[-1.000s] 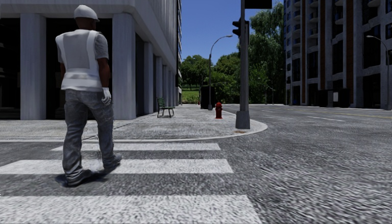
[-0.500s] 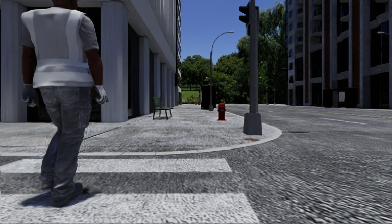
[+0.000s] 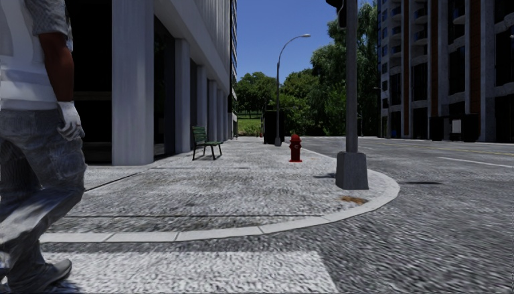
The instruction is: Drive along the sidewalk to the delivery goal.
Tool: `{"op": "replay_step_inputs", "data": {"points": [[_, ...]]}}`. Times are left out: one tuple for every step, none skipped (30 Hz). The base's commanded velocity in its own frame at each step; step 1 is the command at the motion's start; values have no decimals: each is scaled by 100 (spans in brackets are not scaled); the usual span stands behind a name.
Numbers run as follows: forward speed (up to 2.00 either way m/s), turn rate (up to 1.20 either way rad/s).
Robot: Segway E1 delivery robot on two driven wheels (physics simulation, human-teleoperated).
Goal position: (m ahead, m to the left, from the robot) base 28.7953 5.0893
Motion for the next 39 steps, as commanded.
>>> {"op": "replay_step_inputs", "data": {"points": [[200, 0], [200, 0], [200, 0], [200, 0], [200, 0], [200, 0], [200, 0], [200, 0], [200, 0], [200, 0], [200, 0], [200, 0], [200, 0], [200, 0], [200, 0], [200, 0], [200, 0], [200, 0], [200, 0], [198, 0], [179, 0], [162, 0], [162, 0], [149, 0], [141, 0], [139, 0], [139, 0], [138, 0], [138, 0], [138, 0], [138, -9], [138, -9], [138, -20], [138, -22], [138, -23], [138, -23], [138, -23], [138, -21], [138, -15]]}}
